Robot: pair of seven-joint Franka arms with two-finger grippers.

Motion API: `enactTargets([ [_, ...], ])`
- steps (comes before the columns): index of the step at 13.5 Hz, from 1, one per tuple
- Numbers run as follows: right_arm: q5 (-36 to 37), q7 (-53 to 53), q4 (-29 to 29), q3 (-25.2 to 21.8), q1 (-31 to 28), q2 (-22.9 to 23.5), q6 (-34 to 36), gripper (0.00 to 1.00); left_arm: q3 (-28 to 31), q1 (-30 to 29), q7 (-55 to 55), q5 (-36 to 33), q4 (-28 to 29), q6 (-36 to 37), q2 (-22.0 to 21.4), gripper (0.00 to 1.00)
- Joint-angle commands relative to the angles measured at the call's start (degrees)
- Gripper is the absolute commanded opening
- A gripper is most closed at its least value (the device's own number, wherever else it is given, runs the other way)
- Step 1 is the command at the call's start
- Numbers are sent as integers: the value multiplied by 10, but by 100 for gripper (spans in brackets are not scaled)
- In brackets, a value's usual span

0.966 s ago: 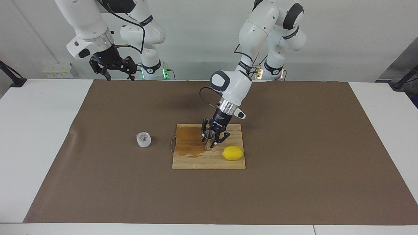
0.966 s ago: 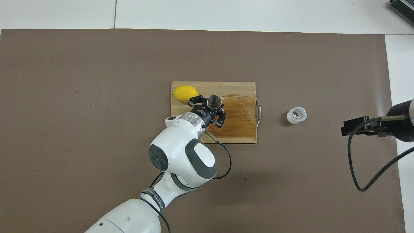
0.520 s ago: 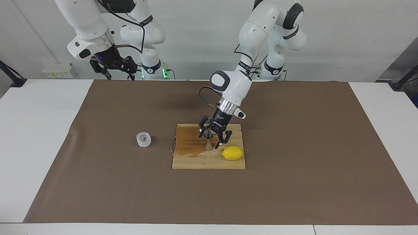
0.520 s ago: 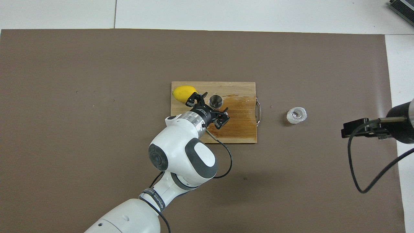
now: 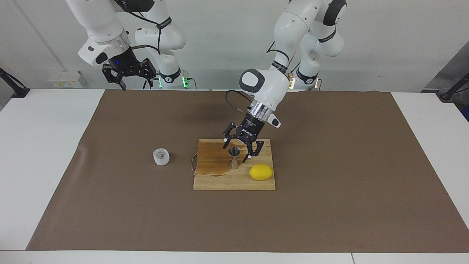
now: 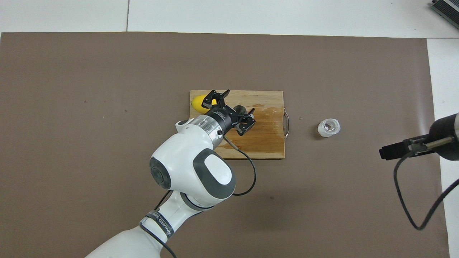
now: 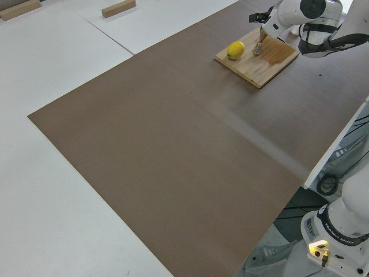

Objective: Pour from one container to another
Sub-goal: 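Withdraw the left gripper while the right gripper reaches the white cup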

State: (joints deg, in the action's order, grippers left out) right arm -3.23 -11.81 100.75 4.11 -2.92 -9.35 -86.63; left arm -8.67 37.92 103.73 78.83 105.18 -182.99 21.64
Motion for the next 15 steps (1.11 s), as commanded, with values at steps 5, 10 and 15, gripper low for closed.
enactTargets([
  [5,-13,-371,56,-4,-64,-6,-77,100,8,-82,-25,-103,16,173,-62,100],
  [10,-65,-604,113,-4,-110,6,-152,100,8,-182,-27,-299,-3,403,-93,100],
  [15,-243,-876,140,-4,-168,126,-219,100,8,-232,-70,-594,-111,598,-87,100],
])
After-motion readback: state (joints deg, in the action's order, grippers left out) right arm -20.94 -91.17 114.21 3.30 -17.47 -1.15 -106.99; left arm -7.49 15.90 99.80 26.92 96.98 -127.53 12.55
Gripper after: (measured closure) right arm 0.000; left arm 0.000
